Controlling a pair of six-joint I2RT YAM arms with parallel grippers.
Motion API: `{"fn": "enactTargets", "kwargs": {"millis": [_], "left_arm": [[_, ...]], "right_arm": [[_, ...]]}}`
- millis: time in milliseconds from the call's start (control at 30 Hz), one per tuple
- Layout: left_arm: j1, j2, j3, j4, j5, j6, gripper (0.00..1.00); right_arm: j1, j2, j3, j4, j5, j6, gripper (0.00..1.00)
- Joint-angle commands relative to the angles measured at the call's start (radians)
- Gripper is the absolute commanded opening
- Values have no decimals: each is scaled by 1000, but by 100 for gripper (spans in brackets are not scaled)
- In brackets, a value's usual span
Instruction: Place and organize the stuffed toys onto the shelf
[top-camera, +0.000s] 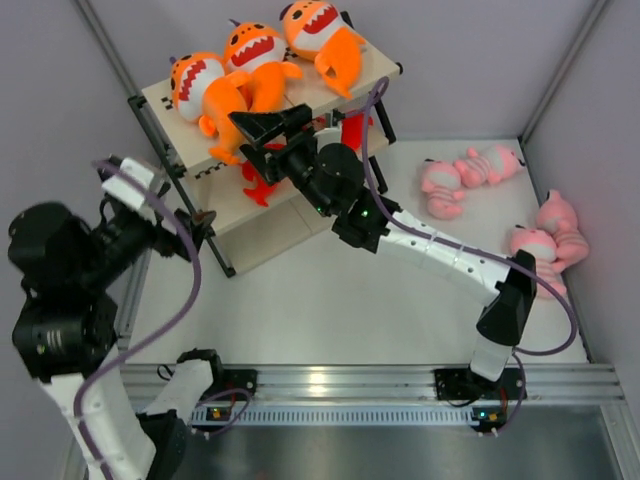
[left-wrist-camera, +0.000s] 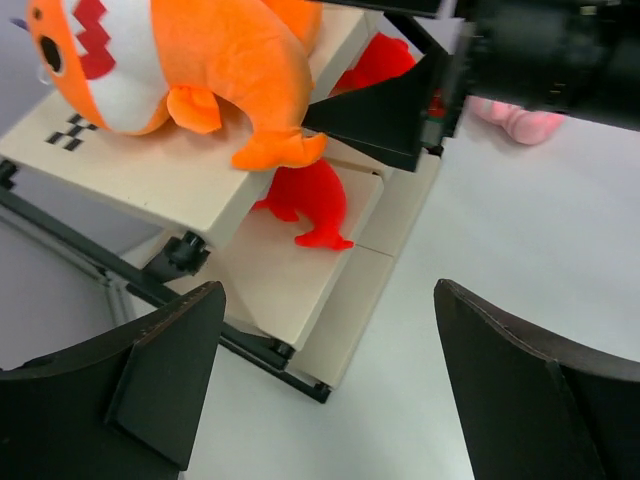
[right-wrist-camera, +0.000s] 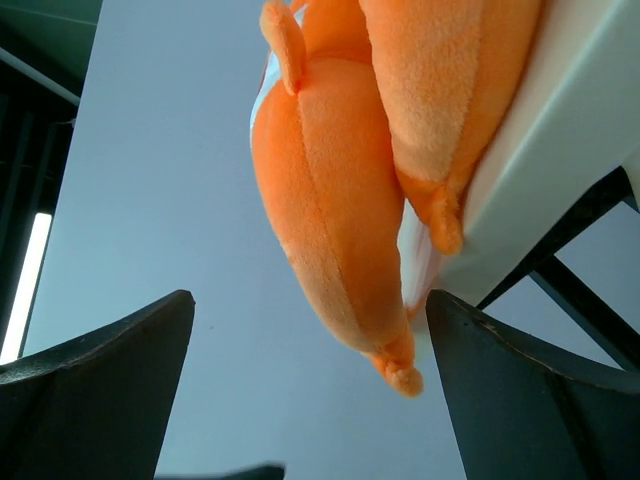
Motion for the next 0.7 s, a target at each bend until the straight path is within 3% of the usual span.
{"fn": "enactTargets", "kwargs": {"millis": [0, 167, 300, 433, 467, 567, 667], "left_arm": [[-1, 121, 20, 96, 81, -47, 93], [-1, 187, 115, 113, -4, -47, 94], [0, 161, 67, 114, -69, -47, 96], [-1, 138, 28, 114, -98, -37, 96], [-1, 135, 25, 111, -110, -37, 96], [-1, 115, -6, 111, -165, -36, 98], [-1, 83, -41, 96, -254, -33, 99]], "right_arm": [[4, -93, -53, 44, 14, -1, 99], [3, -206, -201, 90, -24, -10, 100], [32, -375, -345, 34, -53, -222, 99], [35, -556, -465, -184, -83, -460, 99], [32, -626, -485, -363, -57, -509, 99], [3, -785, -565, -631, 62, -652, 99], [-109, -948, -663, -794, 161, -701, 99]]}}
